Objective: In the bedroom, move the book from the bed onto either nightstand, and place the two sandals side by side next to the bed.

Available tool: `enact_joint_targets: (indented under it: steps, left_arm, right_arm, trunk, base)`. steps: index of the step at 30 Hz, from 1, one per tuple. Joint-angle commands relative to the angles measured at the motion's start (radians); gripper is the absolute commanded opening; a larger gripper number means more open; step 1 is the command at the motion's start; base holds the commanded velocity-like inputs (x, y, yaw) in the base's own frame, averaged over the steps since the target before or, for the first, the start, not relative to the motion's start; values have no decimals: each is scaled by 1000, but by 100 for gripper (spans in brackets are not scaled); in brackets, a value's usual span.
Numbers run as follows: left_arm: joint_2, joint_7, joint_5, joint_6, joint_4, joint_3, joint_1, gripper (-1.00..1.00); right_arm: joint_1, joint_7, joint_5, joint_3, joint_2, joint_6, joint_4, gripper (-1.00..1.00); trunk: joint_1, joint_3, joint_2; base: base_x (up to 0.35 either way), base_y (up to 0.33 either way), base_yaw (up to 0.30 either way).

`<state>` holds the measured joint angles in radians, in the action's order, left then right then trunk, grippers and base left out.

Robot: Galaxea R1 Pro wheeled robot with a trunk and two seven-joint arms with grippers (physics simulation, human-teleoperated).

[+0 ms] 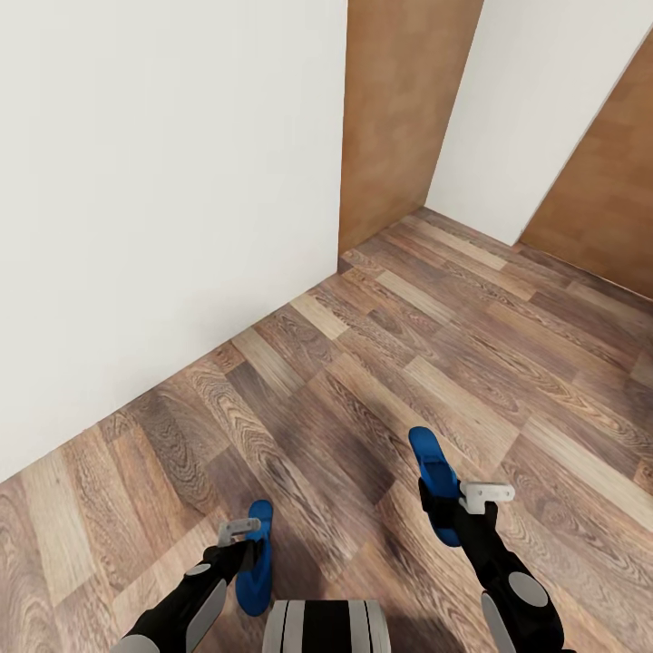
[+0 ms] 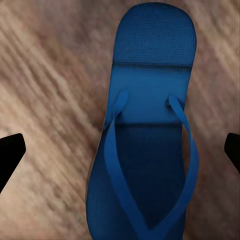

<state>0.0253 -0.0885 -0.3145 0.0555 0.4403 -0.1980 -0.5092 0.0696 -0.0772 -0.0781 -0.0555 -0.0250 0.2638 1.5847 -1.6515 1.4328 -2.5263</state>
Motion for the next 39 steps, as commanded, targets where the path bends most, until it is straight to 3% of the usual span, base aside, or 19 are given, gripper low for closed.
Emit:
enact_joint_targets:
  steps: [1,8,15,39]
  left_arm:
    - [-1,-9,-9,4,3,-9,0,100]
    - [-1,-9,-8,4,5,-9,0,100]
    - [-1,-9,-8,4,5,-9,0,100]
    - [1,-8,-5,4,8,-9,0,100]
  right_arm:
    - [0,-9,-8,-3,-1,5,1,-100]
    - [0,-9,-8,-3,-1,5,1,-100]
    - [0,-9,-8,-3,-1,5,1,-100]
    - [1,-9,-8,-3,-1,5,1,-100]
  trunk:
    - [0,1,0]
    - [0,1,0]
    - [-3,28,-2]
    - [-3,28,-2]
  base:
    - [0,0,0]
    - [0,0,0]
    - [0,0,0]
    - [0,0,0]
